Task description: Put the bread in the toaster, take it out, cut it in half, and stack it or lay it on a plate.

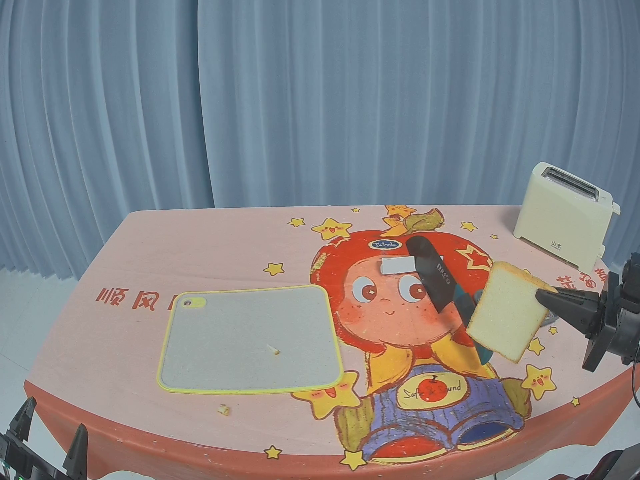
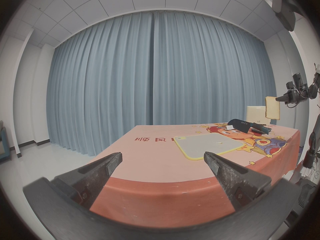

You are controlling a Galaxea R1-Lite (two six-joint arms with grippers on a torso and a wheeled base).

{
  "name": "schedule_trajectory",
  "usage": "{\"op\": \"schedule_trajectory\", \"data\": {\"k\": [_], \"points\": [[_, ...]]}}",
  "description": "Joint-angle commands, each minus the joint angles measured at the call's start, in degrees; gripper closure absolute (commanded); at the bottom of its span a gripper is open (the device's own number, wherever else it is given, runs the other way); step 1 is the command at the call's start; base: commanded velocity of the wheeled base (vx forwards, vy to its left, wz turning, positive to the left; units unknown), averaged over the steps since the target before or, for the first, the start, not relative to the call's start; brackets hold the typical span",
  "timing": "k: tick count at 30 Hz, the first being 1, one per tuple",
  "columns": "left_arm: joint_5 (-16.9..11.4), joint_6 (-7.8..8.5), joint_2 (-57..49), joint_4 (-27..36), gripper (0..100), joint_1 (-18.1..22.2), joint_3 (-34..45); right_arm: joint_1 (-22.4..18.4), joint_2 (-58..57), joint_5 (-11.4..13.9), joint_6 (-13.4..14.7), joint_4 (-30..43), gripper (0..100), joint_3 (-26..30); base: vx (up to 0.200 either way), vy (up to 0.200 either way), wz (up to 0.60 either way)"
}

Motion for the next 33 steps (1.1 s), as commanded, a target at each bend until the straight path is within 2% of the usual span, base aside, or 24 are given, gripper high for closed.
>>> {"op": "schedule_trajectory", "data": {"k": [1, 10, 19, 23, 33], "points": [[-0.1, -0.01, 0.1, 0.0, 0, 0.0, 0.9, 0.8, 0.1, 0.0, 0.0, 0.0, 100, 0.1, 0.0, 0.0, 0.0], [-0.1, -0.01, 0.1, 0.0, 0, 0.0, 0.9, 0.9, 0.1, 0.0, 0.1, 0.0, 100, 0.1, -0.2, 0.0, 0.0], [-0.1, -0.01, 0.1, 0.0, 0, 0.0, 0.9, 1.2, 0.5, 0.0, 1.2, 0.0, 100, -0.3, 0.0, 0.0, 0.0], [-0.1, -0.01, 0.1, 0.0, 0, 0.0, 0.9, 1.3, 0.4, 0.1, 3.1, -0.1, 100, -0.8, 0.0, 0.2, 0.0], [-0.1, -0.01, 0.1, 0.0, 0, 0.0, 0.9, 2.0, 0.6, 0.0, 3.5, 0.0, 100, -0.9, 0.0, 0.2, 0.0]]}}
